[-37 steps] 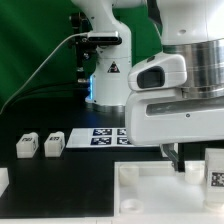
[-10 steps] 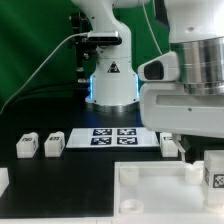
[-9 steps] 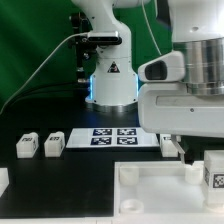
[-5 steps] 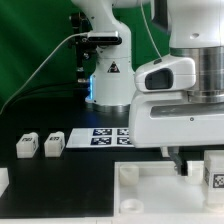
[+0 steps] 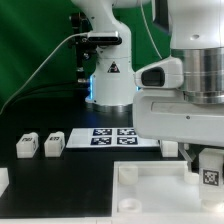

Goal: Assemble one leg

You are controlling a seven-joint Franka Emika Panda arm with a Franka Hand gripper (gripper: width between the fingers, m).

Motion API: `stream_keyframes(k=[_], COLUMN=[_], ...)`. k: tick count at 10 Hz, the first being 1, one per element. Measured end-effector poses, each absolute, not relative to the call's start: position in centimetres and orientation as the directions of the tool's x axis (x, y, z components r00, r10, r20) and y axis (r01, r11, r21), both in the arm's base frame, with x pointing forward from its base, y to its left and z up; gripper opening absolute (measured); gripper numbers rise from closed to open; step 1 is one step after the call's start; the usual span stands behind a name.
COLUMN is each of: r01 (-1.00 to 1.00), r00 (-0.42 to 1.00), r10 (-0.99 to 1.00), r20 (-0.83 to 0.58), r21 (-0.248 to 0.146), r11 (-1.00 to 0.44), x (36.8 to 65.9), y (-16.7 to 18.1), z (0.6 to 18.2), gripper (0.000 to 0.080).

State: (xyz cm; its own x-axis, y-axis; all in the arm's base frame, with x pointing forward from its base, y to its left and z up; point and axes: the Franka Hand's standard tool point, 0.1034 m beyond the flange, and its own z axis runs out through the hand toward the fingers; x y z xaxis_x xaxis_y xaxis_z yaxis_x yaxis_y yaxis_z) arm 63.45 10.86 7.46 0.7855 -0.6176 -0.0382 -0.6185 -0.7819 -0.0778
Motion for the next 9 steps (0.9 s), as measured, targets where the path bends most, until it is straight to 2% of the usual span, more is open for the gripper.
stream_keyframes(k=[2, 4, 5, 7, 9], r01=[-0.907, -1.000, -0.997, -0.994, -0.999], r00=[0.422, 0.019, -0.075, -0.108, -0.046], r10=[-0.900, -0.987, -0.984, -0.981, -0.986], r20=[-0.109, -0.162, -0.162, -0.162, -0.160], r21=[-0.049, -0.019, -0.006, 0.000, -0.008], r11=[-0.419, -0.016, 0.077, 0.110, 0.048], x=[63.51, 63.32, 63.26, 63.23, 63.17], y=[10.71, 10.55, 10.55, 10.55, 10.54], z=[7.25, 7.14, 7.14, 7.14, 6.99], gripper=[0.0292, 0.0292, 0.0294, 0.0294, 0.0558])
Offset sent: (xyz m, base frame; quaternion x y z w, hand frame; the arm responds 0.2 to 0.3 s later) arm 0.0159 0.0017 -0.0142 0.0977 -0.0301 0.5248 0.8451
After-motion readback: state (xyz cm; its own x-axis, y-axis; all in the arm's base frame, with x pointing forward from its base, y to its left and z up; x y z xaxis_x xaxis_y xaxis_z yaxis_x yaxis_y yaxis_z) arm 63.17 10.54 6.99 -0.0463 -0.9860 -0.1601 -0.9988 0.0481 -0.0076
